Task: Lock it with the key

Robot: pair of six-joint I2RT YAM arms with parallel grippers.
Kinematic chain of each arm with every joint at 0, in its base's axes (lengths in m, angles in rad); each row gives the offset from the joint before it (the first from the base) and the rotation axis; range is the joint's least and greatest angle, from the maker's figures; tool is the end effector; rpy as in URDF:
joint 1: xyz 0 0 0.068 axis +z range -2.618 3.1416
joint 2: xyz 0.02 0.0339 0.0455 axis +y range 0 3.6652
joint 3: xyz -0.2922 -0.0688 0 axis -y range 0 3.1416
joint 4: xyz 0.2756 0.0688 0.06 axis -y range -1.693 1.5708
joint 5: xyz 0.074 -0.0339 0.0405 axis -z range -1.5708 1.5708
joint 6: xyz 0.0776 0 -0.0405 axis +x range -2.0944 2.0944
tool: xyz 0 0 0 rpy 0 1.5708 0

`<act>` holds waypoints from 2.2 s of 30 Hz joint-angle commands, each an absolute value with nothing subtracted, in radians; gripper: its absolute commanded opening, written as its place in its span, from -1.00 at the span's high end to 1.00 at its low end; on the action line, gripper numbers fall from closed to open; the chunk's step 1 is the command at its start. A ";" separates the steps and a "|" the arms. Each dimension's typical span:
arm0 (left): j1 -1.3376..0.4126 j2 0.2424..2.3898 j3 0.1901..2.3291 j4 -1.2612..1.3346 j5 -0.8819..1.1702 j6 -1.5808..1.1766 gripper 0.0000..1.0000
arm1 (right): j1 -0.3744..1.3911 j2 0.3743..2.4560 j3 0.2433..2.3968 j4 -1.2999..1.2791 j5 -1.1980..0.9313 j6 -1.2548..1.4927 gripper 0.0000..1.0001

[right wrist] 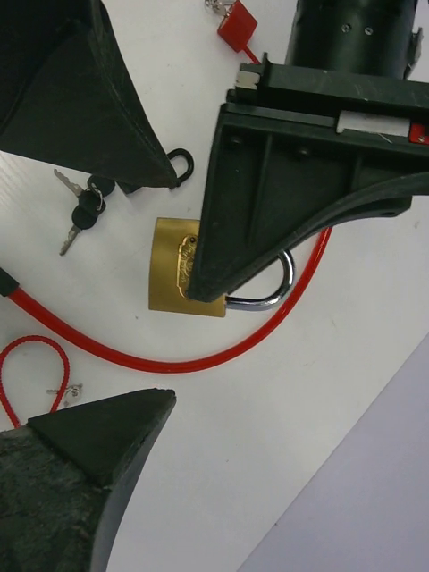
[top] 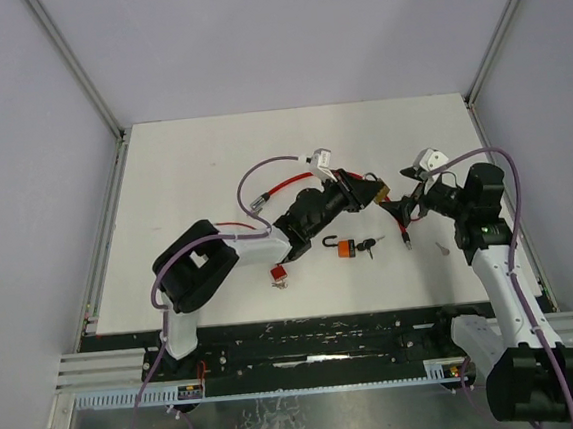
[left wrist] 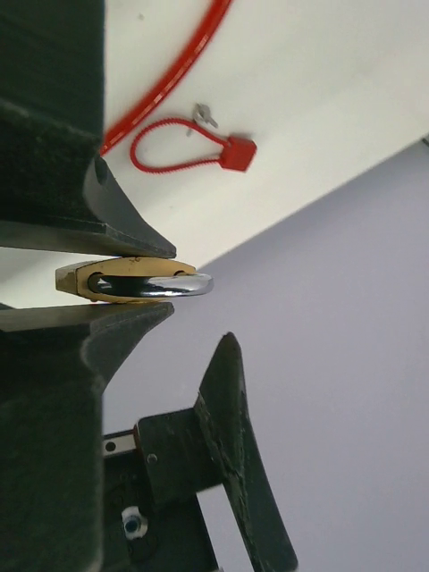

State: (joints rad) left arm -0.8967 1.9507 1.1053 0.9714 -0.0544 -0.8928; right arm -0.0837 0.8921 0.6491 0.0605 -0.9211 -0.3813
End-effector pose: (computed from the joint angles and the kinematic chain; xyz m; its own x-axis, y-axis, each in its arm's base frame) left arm 0.3194 -0.3930 0.2375 -0.5322 -0.5798 -0.6169 0.5293 0.3409 -0.7769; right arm 0.2418 0.0417 0.3109 0.1037 -0.2346 -0.9665 -0.7446 0.6259 -0.2318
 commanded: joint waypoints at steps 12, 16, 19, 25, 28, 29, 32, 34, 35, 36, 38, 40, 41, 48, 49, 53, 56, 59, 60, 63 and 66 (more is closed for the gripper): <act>-0.931 1.895 1.163 0.925 -0.154 -0.870 1.00 | 0.006 1.019 0.651 0.162 -0.798 -0.308 -0.89; -0.939 1.880 1.158 0.923 -0.152 -0.877 1.00 | 0.026 1.053 0.653 0.156 -0.776 -0.311 -0.78; -0.943 1.876 1.159 0.918 -0.148 -0.882 1.00 | 0.046 1.072 0.659 0.145 -0.758 -0.326 -0.75; -0.954 1.876 1.165 0.909 -0.135 -0.895 1.00 | 0.061 1.076 0.667 0.143 -0.726 -0.333 -0.52; -0.956 1.879 1.170 0.899 -0.139 -0.891 1.00 | 0.060 1.059 0.664 0.148 -0.720 -0.331 -0.35; -0.956 1.879 1.173 0.896 -0.142 -0.889 1.00 | 0.061 1.054 0.664 0.151 -0.720 -0.326 -0.34; -0.957 1.886 1.179 0.885 -0.144 -0.891 1.00 | 0.061 1.044 0.656 0.170 -0.737 -0.311 -0.35; -0.958 1.889 1.184 0.879 -0.142 -0.892 1.00 | 0.061 1.038 0.652 0.181 -0.744 -0.303 -0.28; -0.958 1.890 1.186 0.878 -0.141 -0.891 1.00 | 0.061 1.036 0.652 0.181 -0.747 -0.300 -0.20; -0.958 1.891 1.186 0.877 -0.142 -0.890 1.00 | 0.061 1.034 0.654 0.181 -0.748 -0.297 -0.09; -0.958 1.890 1.187 0.877 -0.140 -0.887 1.00 | 0.061 1.032 0.658 0.179 -0.750 -0.298 0.19; -0.958 1.889 1.187 0.879 -0.138 -0.886 0.78 | 0.061 1.031 0.662 0.172 -0.746 -0.299 0.53; -0.958 1.888 1.186 0.879 -0.137 -0.885 0.62 | 0.061 1.030 0.665 0.166 -0.740 -0.299 0.64; -0.954 1.843 1.135 0.932 -0.152 -0.847 -0.13 | 0.046 1.018 0.681 0.132 -0.746 -0.302 0.88; -0.952 1.837 1.128 0.936 -0.152 -0.841 -0.18 | 0.041 1.015 0.680 0.132 -0.749 -0.303 0.89; -0.940 1.810 1.114 0.915 -0.175 -0.825 -0.27 | 0.030 0.999 0.679 0.118 -0.755 -0.322 0.91; -0.919 1.797 1.118 0.868 -0.188 -0.825 -0.26 | 0.026 0.976 0.673 0.105 -0.751 -0.358 0.93; -0.900 1.796 1.140 0.808 -0.188 -0.814 -0.13 | 0.025 0.963 0.668 0.096 -0.758 -0.379 0.93; -0.897 1.796 1.146 0.795 -0.185 -0.808 -0.06 | 0.024 0.961 0.667 0.095 -0.763 -0.382 0.94; -0.894 1.800 1.159 0.773 -0.181 -0.789 0.10 | 0.024 0.959 0.667 0.091 -0.768 -0.389 0.94; -0.893 1.797 1.159 0.776 -0.169 -0.781 0.24 | 0.025 0.959 0.669 0.092 -0.761 -0.391 0.94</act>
